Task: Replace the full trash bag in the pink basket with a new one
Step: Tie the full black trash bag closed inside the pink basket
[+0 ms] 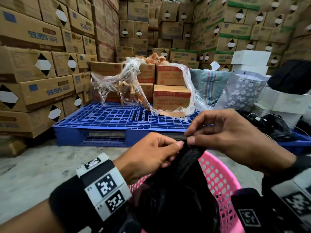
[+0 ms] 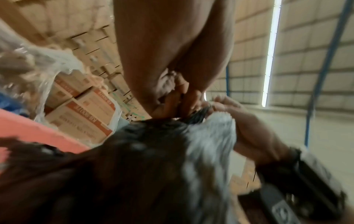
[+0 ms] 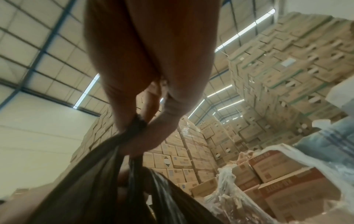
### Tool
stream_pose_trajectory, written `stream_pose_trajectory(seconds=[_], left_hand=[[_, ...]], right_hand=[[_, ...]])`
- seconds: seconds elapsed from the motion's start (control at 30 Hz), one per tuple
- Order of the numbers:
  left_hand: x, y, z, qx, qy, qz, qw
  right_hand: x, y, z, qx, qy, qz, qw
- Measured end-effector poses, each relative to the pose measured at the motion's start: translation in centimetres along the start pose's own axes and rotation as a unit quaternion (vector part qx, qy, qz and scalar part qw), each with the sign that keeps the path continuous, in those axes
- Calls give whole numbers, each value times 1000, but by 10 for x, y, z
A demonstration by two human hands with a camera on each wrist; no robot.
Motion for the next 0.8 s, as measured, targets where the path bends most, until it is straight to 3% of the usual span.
stream_pose_trajectory(seconds=[0.13,0.43,0.53,0.67,0.73,0.8], left_hand=[[1,6,10,-10,-11,38,999],[10,11,-1,37,-153,110,981],[8,12,-15,38,-111,79,990],[-1,16,-20,-8,-81,28,996],[-8,16,-21,-17,-81,-4,997],[-18,16,-24,-12,-76,-47,996]], right_hand=[[14,-3,-1,56,-5,12,998],[22,-11,12,48,-28,25,998],[34,-7,23,-35,-4,51,998],[31,10,64,-204,141,-16,969],[36,9,66,-183,244,-35,952],[35,4,56,-103,311,-73,942]])
Point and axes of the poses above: each hand's wrist, its own y-axis away from the middle knuckle, its own z-axis out of the palm, x = y × z, the point moved 8 cm from there along -y, towards the middle knuckle, and after that the axes turned 10 degrees about y, right-handed, at the moved point
